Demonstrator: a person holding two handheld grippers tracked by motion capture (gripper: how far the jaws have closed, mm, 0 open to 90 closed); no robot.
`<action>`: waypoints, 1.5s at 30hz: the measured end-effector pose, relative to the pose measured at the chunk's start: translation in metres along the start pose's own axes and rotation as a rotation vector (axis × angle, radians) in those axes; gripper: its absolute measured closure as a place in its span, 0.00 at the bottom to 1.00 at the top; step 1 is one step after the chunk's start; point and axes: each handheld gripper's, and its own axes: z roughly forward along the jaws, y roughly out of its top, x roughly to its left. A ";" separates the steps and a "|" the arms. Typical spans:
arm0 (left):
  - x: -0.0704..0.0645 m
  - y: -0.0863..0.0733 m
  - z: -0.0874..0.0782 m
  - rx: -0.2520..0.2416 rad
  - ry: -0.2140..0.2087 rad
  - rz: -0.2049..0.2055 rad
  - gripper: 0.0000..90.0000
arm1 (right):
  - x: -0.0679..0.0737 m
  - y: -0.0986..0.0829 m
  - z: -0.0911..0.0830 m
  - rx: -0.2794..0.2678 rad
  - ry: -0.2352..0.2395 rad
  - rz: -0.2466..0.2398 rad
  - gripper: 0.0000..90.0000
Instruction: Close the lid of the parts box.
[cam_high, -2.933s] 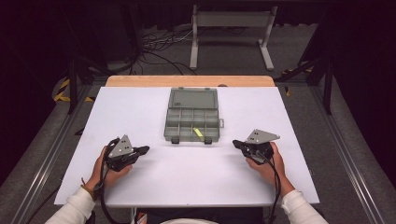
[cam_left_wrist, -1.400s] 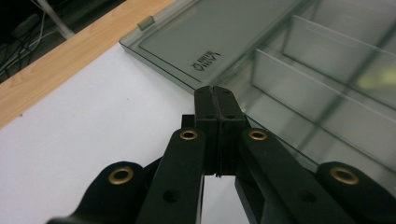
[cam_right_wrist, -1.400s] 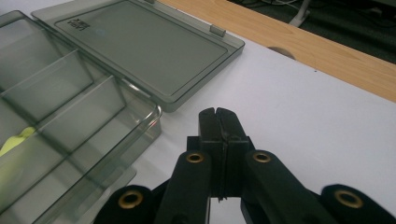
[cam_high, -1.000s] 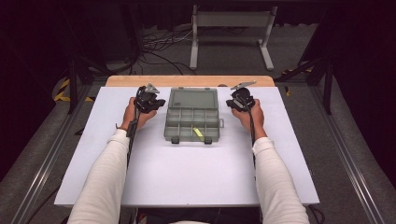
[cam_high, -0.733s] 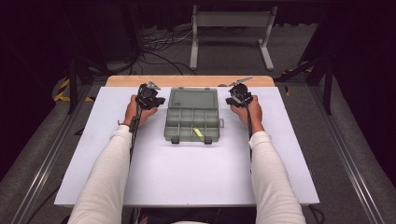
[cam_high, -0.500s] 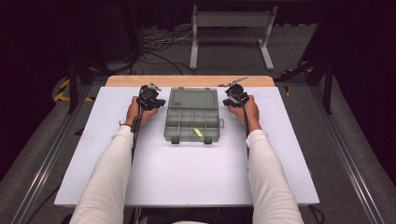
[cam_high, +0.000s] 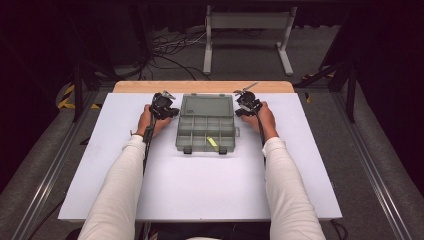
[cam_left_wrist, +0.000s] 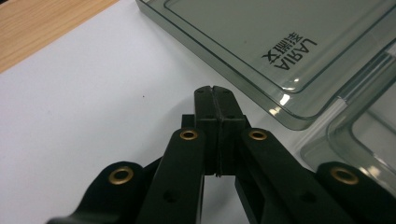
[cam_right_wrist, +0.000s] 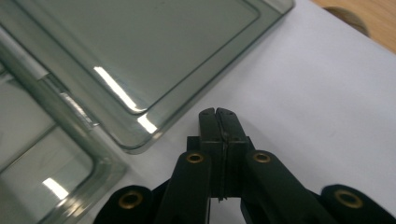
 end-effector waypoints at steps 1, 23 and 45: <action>0.000 0.001 0.000 0.004 -0.002 0.009 1.00 | 0.002 0.003 0.000 0.018 0.006 -0.021 1.00; 0.001 0.010 0.011 -0.022 0.006 -0.010 1.00 | -0.006 0.016 0.012 -0.012 0.033 -0.039 1.00; -0.001 0.020 -0.001 -0.134 0.078 -0.058 1.00 | 0.000 0.018 0.003 -0.220 -0.058 0.022 1.00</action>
